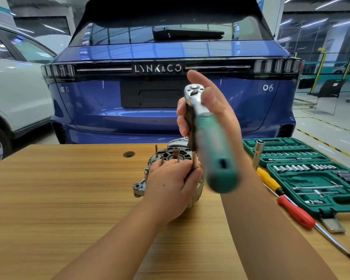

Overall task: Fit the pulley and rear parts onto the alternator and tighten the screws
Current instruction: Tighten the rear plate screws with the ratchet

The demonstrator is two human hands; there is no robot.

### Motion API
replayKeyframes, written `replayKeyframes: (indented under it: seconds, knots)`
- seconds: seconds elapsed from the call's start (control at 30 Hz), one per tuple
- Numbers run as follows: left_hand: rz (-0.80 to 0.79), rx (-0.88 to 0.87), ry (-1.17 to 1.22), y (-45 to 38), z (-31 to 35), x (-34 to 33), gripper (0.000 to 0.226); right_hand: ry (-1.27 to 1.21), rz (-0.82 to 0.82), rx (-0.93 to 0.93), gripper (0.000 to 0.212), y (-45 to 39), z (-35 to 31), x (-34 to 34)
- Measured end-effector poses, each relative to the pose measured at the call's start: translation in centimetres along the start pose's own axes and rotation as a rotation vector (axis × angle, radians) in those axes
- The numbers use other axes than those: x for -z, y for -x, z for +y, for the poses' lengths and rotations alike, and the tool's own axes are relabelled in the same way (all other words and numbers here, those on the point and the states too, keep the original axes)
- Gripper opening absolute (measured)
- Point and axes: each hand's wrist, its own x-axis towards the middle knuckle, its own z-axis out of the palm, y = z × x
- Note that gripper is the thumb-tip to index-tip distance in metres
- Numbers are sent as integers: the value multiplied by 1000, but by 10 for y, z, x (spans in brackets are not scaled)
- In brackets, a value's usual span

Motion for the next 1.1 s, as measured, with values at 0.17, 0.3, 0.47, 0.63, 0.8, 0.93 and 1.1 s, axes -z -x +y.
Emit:
replayKeyframes:
  seconds: [0.17,0.3,0.47,0.63,0.8,0.93,1.1]
  knots:
    - [-95,-12,-116,-2,-1,0,32,239,233,95,16,0,-5,2]
    - [-76,-6,-117,-2,-2,0,35,103,52,-51,19,0,-9,9]
    - [-59,-14,-118,-2,-3,-1,35,139,2,167,35,1,3,4]
    - [-70,-5,-123,-1,-3,-1,30,148,-8,172,43,2,4,5]
    - [-70,-19,-114,-2,-2,1,27,4,-75,46,56,-6,-6,6]
    - [-48,-10,-83,-2,-1,1,27,-42,-56,-1,51,-2,-4,6]
    - [-75,-24,-136,-2,-4,0,35,151,172,86,20,0,-1,1]
